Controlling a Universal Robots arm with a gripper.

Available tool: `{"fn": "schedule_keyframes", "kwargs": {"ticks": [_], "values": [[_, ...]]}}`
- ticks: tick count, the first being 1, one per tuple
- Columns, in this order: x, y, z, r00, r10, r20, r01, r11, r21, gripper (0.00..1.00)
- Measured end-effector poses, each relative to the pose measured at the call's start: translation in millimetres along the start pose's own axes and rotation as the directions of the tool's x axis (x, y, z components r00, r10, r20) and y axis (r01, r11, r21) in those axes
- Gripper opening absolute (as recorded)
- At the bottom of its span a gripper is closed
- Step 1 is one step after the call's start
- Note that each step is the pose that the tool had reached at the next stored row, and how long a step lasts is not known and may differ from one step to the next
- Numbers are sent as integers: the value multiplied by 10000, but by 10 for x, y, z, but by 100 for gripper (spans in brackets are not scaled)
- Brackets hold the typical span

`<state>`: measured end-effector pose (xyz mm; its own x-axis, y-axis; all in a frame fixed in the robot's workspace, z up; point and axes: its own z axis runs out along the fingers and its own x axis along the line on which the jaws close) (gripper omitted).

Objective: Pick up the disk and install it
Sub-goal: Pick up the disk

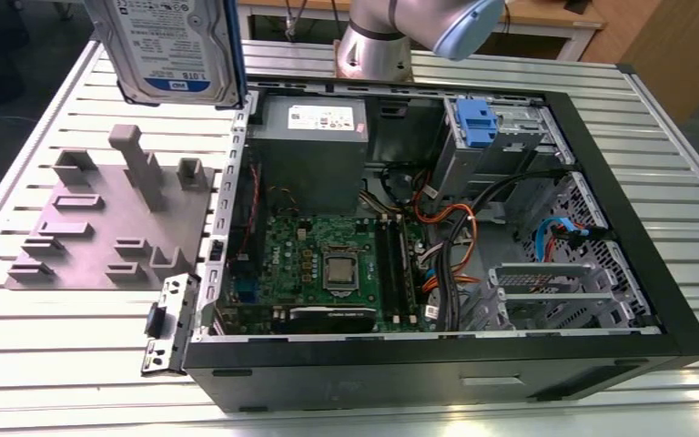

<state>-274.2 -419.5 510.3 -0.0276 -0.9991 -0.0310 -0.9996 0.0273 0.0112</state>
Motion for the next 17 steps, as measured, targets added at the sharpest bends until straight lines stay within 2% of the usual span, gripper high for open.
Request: {"fn": "schedule_keyframes", "kwargs": {"ticks": [17], "values": [[-3, -128, -2, 10000, 0, 0, 0, 10000, -1, 37]]}}
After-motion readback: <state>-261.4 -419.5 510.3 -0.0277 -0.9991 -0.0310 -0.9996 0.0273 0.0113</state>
